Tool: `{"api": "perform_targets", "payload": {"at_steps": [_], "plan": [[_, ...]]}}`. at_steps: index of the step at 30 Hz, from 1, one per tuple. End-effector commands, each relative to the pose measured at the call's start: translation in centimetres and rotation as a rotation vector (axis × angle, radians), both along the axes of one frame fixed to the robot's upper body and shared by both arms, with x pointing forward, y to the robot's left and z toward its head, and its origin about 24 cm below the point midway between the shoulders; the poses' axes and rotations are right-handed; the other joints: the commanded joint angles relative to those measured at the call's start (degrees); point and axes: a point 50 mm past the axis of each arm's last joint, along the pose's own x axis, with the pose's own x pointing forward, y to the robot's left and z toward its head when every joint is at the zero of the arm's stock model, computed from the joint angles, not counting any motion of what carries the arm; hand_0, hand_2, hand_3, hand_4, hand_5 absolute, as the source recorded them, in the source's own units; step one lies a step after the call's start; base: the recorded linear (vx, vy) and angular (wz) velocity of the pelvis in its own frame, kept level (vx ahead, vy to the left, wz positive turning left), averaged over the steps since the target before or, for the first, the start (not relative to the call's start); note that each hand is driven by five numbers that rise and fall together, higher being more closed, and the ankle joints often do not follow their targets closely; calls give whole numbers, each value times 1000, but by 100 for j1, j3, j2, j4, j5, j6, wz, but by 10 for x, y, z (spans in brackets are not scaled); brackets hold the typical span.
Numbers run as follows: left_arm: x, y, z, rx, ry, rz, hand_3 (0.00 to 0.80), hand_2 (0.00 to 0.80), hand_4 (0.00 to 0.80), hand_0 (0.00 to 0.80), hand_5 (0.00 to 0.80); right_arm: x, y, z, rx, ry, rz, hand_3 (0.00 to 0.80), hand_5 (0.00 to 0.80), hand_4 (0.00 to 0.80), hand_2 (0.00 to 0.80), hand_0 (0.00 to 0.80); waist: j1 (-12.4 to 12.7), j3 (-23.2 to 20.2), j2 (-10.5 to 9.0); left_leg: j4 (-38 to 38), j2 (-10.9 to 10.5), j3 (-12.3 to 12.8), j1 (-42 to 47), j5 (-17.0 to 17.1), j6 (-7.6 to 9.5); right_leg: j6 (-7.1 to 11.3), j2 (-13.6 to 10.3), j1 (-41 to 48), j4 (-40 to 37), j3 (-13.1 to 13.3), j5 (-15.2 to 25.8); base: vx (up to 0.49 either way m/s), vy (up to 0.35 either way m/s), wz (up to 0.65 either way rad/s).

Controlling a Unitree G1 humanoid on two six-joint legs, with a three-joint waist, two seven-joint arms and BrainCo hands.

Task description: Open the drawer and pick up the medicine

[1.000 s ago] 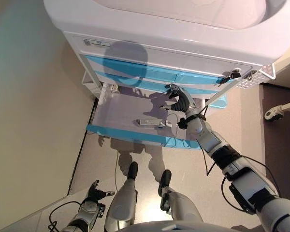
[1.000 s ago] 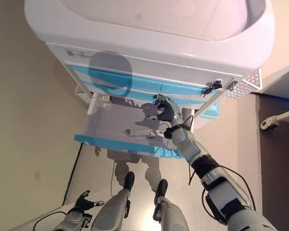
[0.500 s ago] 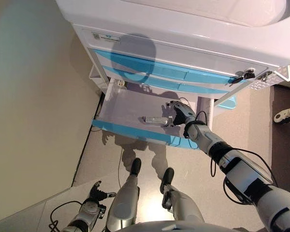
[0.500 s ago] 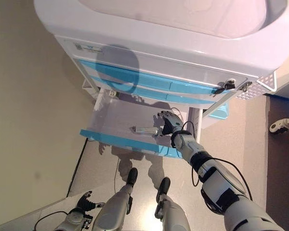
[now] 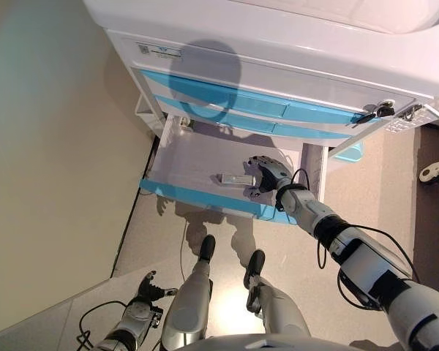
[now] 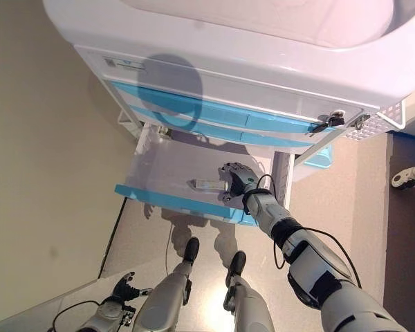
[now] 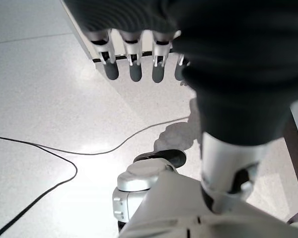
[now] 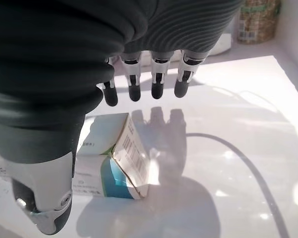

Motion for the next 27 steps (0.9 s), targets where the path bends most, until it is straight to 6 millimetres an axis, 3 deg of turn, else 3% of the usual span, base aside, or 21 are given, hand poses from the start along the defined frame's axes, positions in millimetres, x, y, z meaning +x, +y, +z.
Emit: {"api": "perform_targets", "payload": {"at_steps": [1,15,16,17,18,19,27], "plan": [[3,-4,-1,-16,-7,23,0,0,0,0,0,4,22,15,-6,-60,76,0,0,0,0,0,-39,74,-80,-252,-298,133,58,29,231,313,-170,-198,364,94,142,0,0,0],[8,-5,1,-4,-21,14,0,0,0,0,0,3,20,0,-135,-53,39,0,0,0,0,0,21,229,67,-275,-316,70,-64,104,222,309,-188,-317,400,49,171,0,0,0],[9,-6,2,-4,-24,12,0,0,0,0,0,3,21,0,-157,-57,46,411,411,411,411,411,22,243,69,-279,-320,65,-67,112,220,308,-187,-310,395,47,172,1,-8,3],[10,-6,2,-3,-24,10,0,0,0,0,0,2,21,-3,-177,-53,50,455,455,455,455,455,29,261,69,-285,-323,56,-51,103,218,308,-188,-297,409,43,149,0,0,0],[11,-8,2,-5,-28,4,0,0,0,0,0,2,22,-5,-197,-52,55,671,671,671,671,671,33,250,79,-287,-325,30,-90,126,221,308,-191,-319,401,17,168,0,0,0],[12,-8,2,-4,-28,4,0,0,0,0,0,0,23,-8,-207,-46,56,800,800,800,800,800,33,267,85,-294,-331,5,-84,124,216,302,-195,-321,430,5,140,0,0,0],[17,-12,4,-12,-44,5,0,0,0,0,0,-5,28,-14,-217,-32,78,800,800,800,800,800,18,292,76,-333,-334,-67,-103,155,210,295,-206,-328,426,-17,133,3,-5,5]]}}
